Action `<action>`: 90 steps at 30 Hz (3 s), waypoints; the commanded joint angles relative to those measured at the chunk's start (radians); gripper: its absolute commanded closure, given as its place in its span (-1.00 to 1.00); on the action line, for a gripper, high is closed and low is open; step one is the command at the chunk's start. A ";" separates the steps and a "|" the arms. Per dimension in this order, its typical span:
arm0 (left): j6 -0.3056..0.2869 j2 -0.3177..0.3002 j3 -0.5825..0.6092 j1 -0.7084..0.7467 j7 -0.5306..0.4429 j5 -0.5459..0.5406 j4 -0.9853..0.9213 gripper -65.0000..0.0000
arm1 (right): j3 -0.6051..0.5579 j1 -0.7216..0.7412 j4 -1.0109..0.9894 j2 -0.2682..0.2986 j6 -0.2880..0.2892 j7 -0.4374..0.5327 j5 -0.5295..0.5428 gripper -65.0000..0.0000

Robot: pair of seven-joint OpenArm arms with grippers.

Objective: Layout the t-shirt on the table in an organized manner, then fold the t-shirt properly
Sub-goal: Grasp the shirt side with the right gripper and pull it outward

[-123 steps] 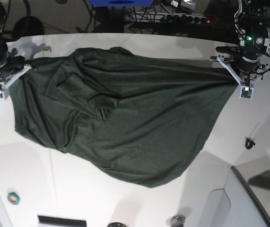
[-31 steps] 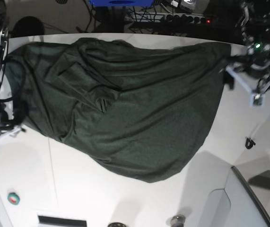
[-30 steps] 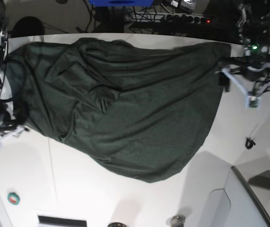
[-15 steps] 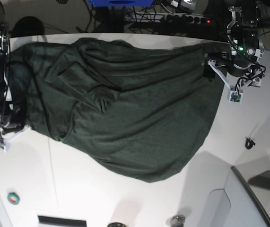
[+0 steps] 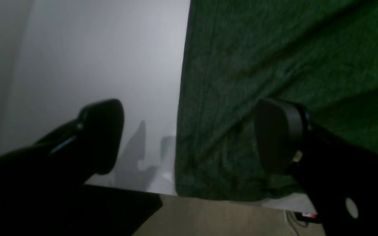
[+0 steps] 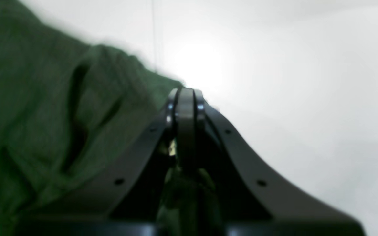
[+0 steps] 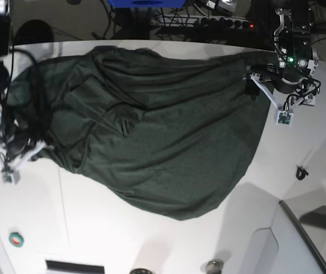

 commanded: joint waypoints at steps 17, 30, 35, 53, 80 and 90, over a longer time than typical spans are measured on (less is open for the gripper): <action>0.003 -0.011 -0.005 -0.017 -0.014 0.005 -0.007 -0.84 | 0.006 -0.473 0.395 -0.055 -0.004 -0.015 0.000 0.14; 0.003 -0.011 -0.005 -0.006 -0.014 0.005 -0.007 -0.84 | 0.046 0.093 -0.061 -0.115 0.002 -0.099 0.004 0.08; 0.003 -0.011 -0.005 -0.005 -0.014 0.005 -0.007 -0.84 | -0.046 0.221 -0.288 -0.138 0.003 -0.095 0.006 0.12; 0.003 -0.013 -0.005 -0.005 -0.014 0.005 -0.043 -0.84 | -0.066 0.263 -0.363 -0.191 0.003 -0.102 0.000 1.00; 0.003 -0.013 -0.005 -0.005 -0.014 0.005 -0.043 -0.84 | -0.061 0.221 -0.343 -0.196 0.003 -0.099 0.006 0.39; 0.003 -0.013 -0.005 -0.009 -0.014 0.005 -0.043 -0.84 | -0.059 0.221 -0.267 -0.191 0.003 -0.102 0.004 0.99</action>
